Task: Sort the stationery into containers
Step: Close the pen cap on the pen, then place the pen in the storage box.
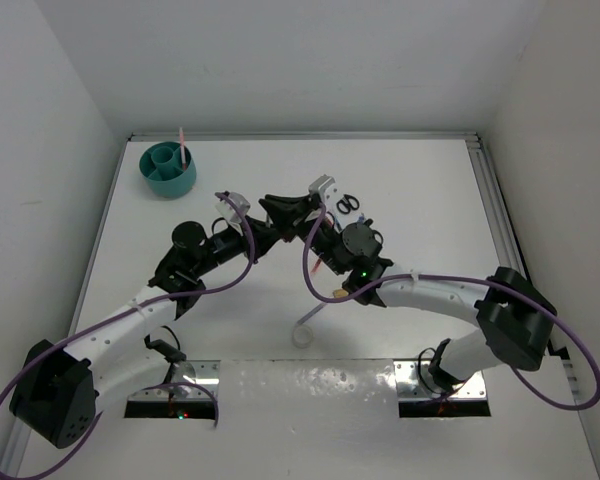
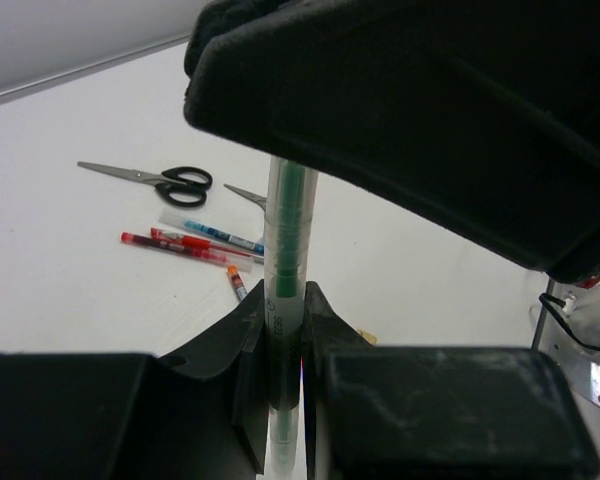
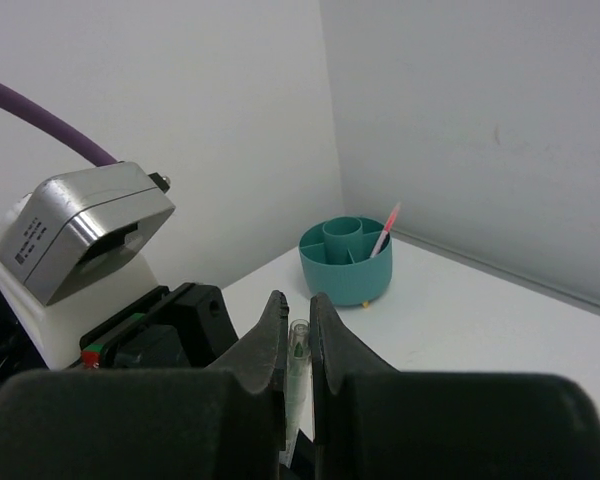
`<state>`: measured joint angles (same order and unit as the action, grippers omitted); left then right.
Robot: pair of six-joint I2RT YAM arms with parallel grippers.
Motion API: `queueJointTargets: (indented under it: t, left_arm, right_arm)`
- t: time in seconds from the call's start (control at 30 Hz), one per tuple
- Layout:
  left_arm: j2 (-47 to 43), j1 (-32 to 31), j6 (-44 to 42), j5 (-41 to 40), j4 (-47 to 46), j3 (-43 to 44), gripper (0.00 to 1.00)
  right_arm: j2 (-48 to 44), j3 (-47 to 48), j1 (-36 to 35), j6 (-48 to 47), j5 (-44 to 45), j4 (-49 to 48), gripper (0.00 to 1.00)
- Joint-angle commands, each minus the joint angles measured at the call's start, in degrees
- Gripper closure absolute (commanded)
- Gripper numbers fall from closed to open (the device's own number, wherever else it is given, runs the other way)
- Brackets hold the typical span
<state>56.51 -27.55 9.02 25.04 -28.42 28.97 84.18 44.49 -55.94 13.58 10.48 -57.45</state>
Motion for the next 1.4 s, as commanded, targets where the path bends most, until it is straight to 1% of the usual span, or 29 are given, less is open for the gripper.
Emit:
queueJointTargets:
  t: [0.0,0.13,0.27,0.37,0.43,0.53,0.57,0.63,0.67,0.8,0.93,1.0,1.03,1.07,1.13,1.17,1.2,1.23,1.27,1.3,1.33,1.37]
  left_arm:
    - [-2.99,3.21,2.15,-9.66,-23.78,5.31,1.0]
    - [-3.07,3.29,2.32,-10.01,-23.61,5.31,1.0]
    - [-3.25,3.21,2.5,-9.04,-22.55,4.96,1.0]
    - [-3.51,2.94,3.55,-9.65,-21.33,4.6,1.0]
    - [-3.51,2.77,4.51,-9.39,-20.27,4.34,1.0]
    - [-3.6,2.68,5.4,-9.13,-19.65,3.99,1.0]
    - [-3.69,2.59,5.49,-9.04,-19.39,3.9,1.0]
    - [-3.86,2.68,5.66,-9.13,-18.78,3.64,1.0]
    - [-3.95,2.68,5.75,-9.3,-18.51,3.64,1.0]
    - [-4.13,2.68,5.84,-9.57,-17.63,3.46,1.0]
    - [-4.04,2.68,5.92,-9.57,-17.1,3.46,1.0]
    - [-3.95,2.68,6.01,-9.57,-17.01,3.55,1.0]
    - [-3.95,2.68,6.01,-9.66,-16.84,3.64,1.0]
    - [-3.87,2.68,6.19,-9.74,-16.84,3.81,1.0]
    - [-3.95,2.68,6.45,-10.01,-16.66,4.07,1.0]
    - [-3.95,2.68,6.54,-10.09,-16.66,4.42,1.0]
    - [-3.95,2.68,6.63,-10.01,-16.66,4.6,1.0]
    - [-3.95,2.59,6.63,-9.83,-16.58,4.78,1.0]
    - [-3.87,2.59,6.72,-9.57,-16.58,5.13,1.0]
    - [-3.86,2.68,6.89,-8.7,-16.4,5.3,1.0]
    - [-3.86,2.68,6.89,-8.34,-16.4,5.57,1.0]
    - [-3.86,2.68,6.89,-7.82,-16.31,5.83,1.0]
  right_arm:
    - [4.59,-4.15,-4.97,-1.1,-9.34,24.84,1.0]
    - [4.24,-2.92,-5.05,-2.33,-9.34,25.98,1.0]
    - [1.96,-0.73,-4.79,-1.81,-9.07,26.78,1.0]
    - [0.11,3.57,-4.53,-0.93,-9.51,27.65,0.95]
    - [-1.91,7.52,-4.53,-0.49,-10.22,27.92,0.89]
    - [-3.58,12.18,-4.53,-1.36,-10.22,29.85,0.83]
    - [-4.02,12.72,-4.53,-1.63,-10.22,29.85,0.82]
    - [-5.86,13.69,-4.53,-1.63,-10.13,29.07,0.74]
    - [-6.48,13.95,-4.53,-1.63,-10.13,28.71,0.72]
    - [-9.64,15.54,-4.53,-0.49,-12.32,27.92,0.72]
    - [-14.73,15.36,-4.53,-1.1,-12.68,27.3,0.67]
    - [-16.5,14.84,-4.61,-3.81,-11.45,29.31,0.6]
    - [-17.12,14.4,-4.53,-5.13,-10.75,32.11,0.57]
    - [-18.08,13.96,-4.53,-8.02,-8.48,33.62,0.54]
    - [-18.7,12.47,-4.7,-10.67,-6.18,38.89,0.54]
    - [-18.7,11.16,-4.7,-13.12,-4.17,40.12,0.59]
    - [-18.62,10.54,-4.61,-15.49,-3.2,41.7,0.77]
    - [-18.35,9.83,-4.53,-16.21,-2.49,42.07,0.86]
    - [-17.74,8.78,-4.44,-16.74,-1.79,41.9,0.92]
    - [-17.39,8.42,-4.18,-16.57,-1.78,40.85,0.93]
    - [-16.78,7.99,-4.09,-16.31,-1.95,39.71,0.88]
    - [-16.33,6.94,-3.83,-15.61,-2.3,38.3,0.78]
